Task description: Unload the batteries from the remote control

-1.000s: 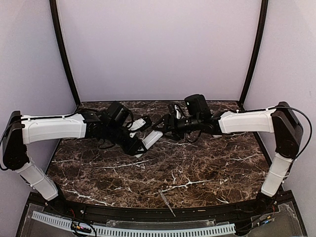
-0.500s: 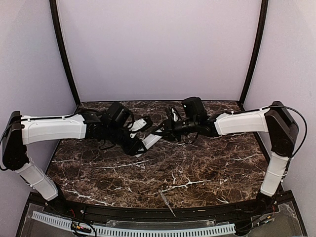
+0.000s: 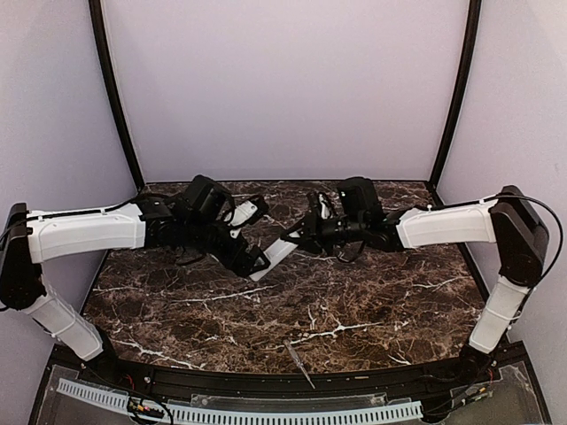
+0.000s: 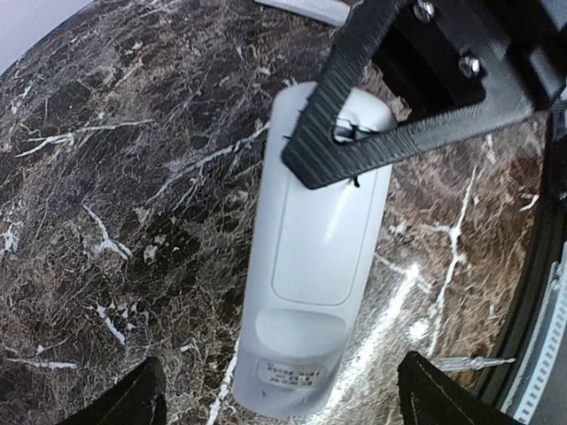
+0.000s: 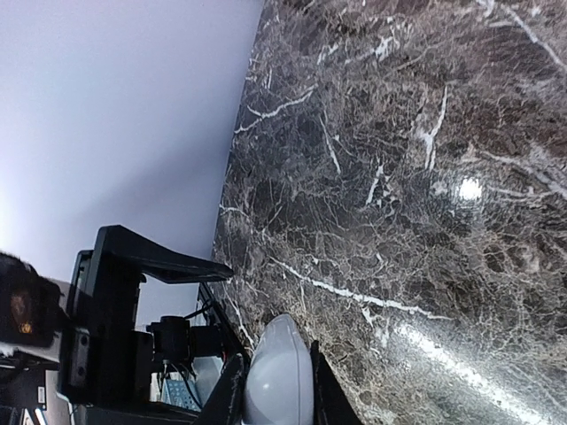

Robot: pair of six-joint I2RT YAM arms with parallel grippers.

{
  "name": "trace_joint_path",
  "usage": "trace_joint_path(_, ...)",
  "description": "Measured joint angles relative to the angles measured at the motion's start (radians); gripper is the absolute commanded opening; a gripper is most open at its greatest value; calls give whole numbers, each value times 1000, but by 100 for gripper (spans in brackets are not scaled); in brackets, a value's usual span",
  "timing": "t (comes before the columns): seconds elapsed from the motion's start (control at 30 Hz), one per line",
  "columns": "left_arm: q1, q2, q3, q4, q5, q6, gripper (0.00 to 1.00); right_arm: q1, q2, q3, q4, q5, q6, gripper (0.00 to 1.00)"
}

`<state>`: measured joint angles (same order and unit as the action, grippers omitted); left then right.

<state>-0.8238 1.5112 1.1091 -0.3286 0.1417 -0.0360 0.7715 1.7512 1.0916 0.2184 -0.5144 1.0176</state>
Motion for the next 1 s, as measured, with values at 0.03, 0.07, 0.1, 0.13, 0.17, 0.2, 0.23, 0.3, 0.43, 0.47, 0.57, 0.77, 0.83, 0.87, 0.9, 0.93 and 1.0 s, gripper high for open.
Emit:
trace_joint_path(0.03, 11, -21, -1, 12, 16, -27, 93, -2, -24, -19, 8, 13, -8, 0)
trace_joint_path(0.07, 25, -45, -5, 29, 37, -60, 93, -3, -63, -44, 25, 30, -18, 0)
trace_joint_path(0.1, 51, -79, -15, 64, 71, -106, 93, -6, -73, -49, 29, 36, -21, 0)
trace_joint_path(0.13, 72, -105, -27, 91, 99, -143, 93, -9, -103, -62, 45, 50, -34, 0)
trace_joint_path(0.17, 103, -140, -45, 130, 134, -190, 93, -12, -135, -75, 60, 63, -44, 0)
trace_joint_path(0.2, 129, -170, -64, 167, 170, -240, 93, -13, -160, -84, 77, 70, -54, 0)
trace_joint_path(0.23, 150, -190, -77, 198, 195, -277, 93, -14, -191, -95, 104, 77, -66, 0)
trace_joint_path(0.3, 182, -216, -103, 271, 255, -363, 93, -14, -249, -116, 160, 87, -86, 0)
trace_joint_path(0.43, 184, -218, -139, 383, 378, -489, 93, -14, -329, -148, 278, 89, -113, 0)
trace_joint_path(0.47, 184, -217, -148, 407, 409, -512, 93, -14, -343, -155, 303, 88, -118, 0)
trace_joint_path(0.57, 184, -203, -157, 495, 510, -581, 93, -14, -364, -169, 359, 84, -127, 0)
trace_joint_path(0.77, 184, -169, -166, 655, 647, -663, 89, -12, -372, -199, 424, 66, -142, 0)
trace_joint_path(0.83, 184, -160, -166, 687, 671, -679, 83, -11, -372, -206, 437, 60, -145, 0)
trace_joint_path(0.87, 184, -155, -166, 699, 679, -688, 79, -11, -372, -206, 441, 56, -145, 0)
trace_joint_path(0.9, 182, -148, -166, 716, 689, -690, 76, -11, -372, -206, 445, 52, -145, 0)
trace_joint_path(0.93, 179, -138, -164, 730, 697, -697, 70, -11, -372, -206, 452, 45, -145, 0)
trace_joint_path(1.0, 175, -119, -159, 750, 710, -706, 60, -8, -372, -206, 467, 38, -145, 0)
